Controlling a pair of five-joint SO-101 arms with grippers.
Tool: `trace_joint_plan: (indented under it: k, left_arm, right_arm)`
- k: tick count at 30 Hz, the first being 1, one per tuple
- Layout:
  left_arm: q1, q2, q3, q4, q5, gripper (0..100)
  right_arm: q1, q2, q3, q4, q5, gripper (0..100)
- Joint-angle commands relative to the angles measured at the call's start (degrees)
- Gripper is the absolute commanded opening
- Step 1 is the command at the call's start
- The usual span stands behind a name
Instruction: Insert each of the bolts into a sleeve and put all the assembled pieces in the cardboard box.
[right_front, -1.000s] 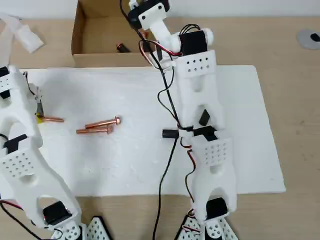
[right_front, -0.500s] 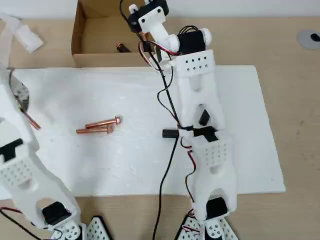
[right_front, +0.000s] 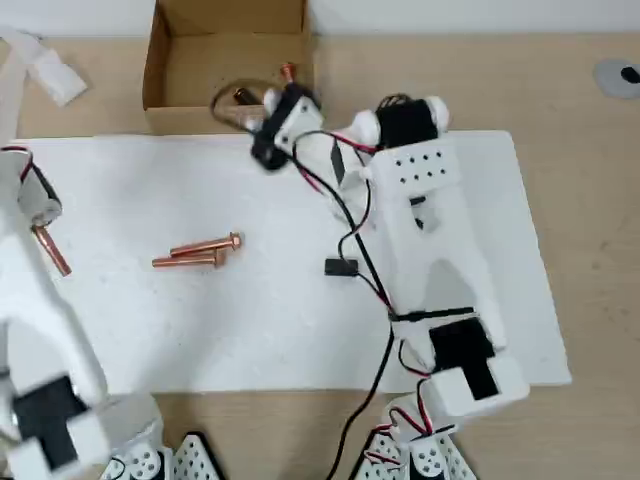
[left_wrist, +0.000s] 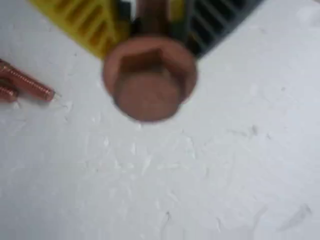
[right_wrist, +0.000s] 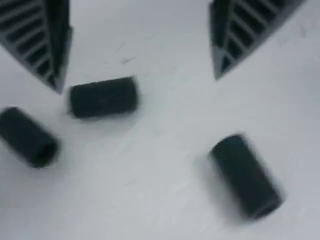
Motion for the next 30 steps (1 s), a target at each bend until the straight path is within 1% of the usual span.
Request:
trace_joint_plan:
  k: [1, 4, 7, 11, 15, 23, 26, 30]
  left_arm:
    - [0.70, -11.21, 5.80, -6.68, 0.79, 1]
    - [0.62, -18.24, 13.63, -13.10, 0.70, 1]
    - [0.62, -25.10, 21.36, -17.85, 0.62, 1]
    - [0.62, -34.33, 30.51, -22.33, 0.79, 1]
    - [0.62, -44.35, 37.71, -26.29, 0.70, 1]
    - [0.88, -61.05, 47.12, -31.12, 0.53, 1]
    - [0.70, -65.89, 50.29, -33.32, 0.53, 1]
    - [0.88, -70.90, 53.19, -33.67, 0.53, 1]
  right_arm:
    - [-1.27, -1.80, 3.82, 0.35, 4.66, 23.1]
    - [-3.82, 1.01, 5.14, -1.23, 5.54, 23.1]
    - [-4.26, 4.09, 5.49, -3.52, 5.80, 23.1]
    - [-4.09, 8.84, 5.58, -4.13, 8.26, 23.1]
    - [-4.26, 11.91, 5.49, -4.22, 8.97, 23.1]
    - [-4.44, 12.35, 8.75, -4.22, 13.10, 23.2]
    - [-4.44, 12.44, 10.24, -4.75, 13.80, 23.2]
    - [-4.26, 12.44, 12.88, -7.56, 13.80, 23.6]
